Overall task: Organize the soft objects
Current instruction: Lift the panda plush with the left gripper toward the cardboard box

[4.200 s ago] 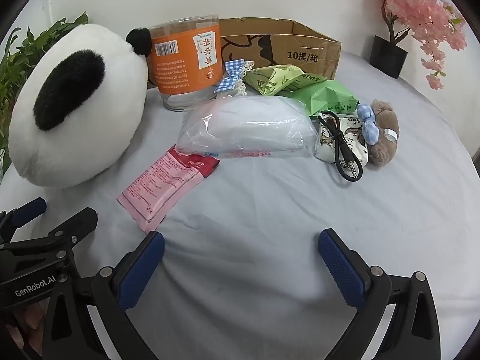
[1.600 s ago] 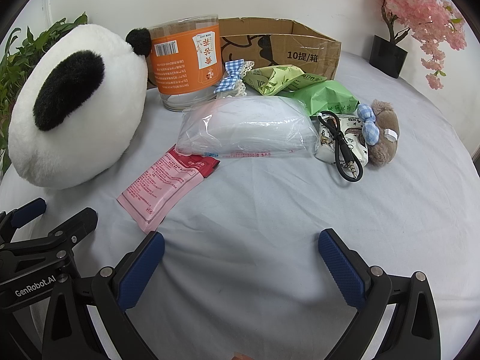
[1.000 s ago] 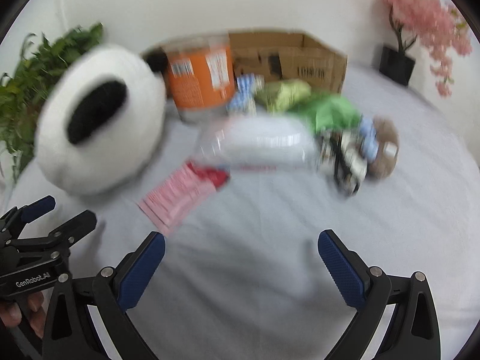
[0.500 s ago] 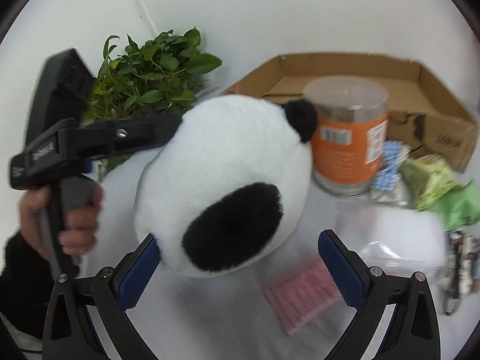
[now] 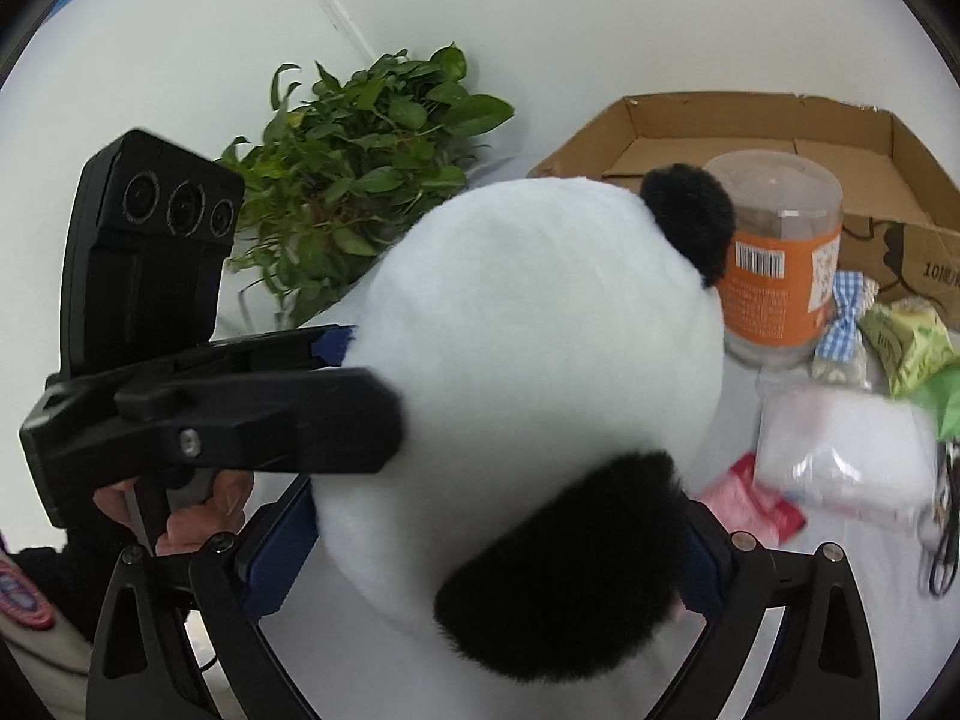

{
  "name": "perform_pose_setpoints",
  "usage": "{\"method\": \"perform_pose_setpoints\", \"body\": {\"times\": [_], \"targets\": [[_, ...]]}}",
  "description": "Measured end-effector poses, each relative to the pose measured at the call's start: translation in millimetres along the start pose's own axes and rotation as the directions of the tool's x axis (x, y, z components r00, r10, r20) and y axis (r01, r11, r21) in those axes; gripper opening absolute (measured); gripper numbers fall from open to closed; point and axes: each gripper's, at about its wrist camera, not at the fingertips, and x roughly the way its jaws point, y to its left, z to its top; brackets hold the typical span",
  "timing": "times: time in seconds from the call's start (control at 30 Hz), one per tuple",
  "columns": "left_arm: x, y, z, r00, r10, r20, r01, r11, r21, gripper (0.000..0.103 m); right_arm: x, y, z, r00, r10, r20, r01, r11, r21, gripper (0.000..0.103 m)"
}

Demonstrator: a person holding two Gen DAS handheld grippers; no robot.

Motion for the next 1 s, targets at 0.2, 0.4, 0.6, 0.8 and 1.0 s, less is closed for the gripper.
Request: {"method": "perform_pose_setpoints", "body": {"times": [0.2,0.4,0.6,0.8,1.0], "targets": [[-3,11,-37,0.999,-0.035,-0.03,0.03,0.988,-0.151,0.101,-5,-3,-37,0.992,-0.017,-0.125,0.019,1.0,0.021,0.099],[-21,42,-30,0.999,0.051,0.001,-0.05,0.975,-0.216,0.101,-24,-12,-42,0.993,-0.018,-0.12,0.027,0.997,0.071,0.093],[0,98,-38,0.991,-0.067,-0.116,0.016,0.919,-0.394,0.101,-43,-20,-43,0.991,-0.003,-0.135,0.017,0.995,0.102,0.088],[28,103,-54,0.953,-0.295,-0.065,0.223,0.834,-0.505,0.097,-37,-22,-25,0.987,-0.035,-0.157,0.053,0.993,0.109,0.091],[24,85,-51,0.961,-0.273,-0.03,0.229,0.856,-0.464,0.07,-3,-2,-30,0.959,-0.148,-0.241,0.15,0.989,-0.012,0.089]]}}
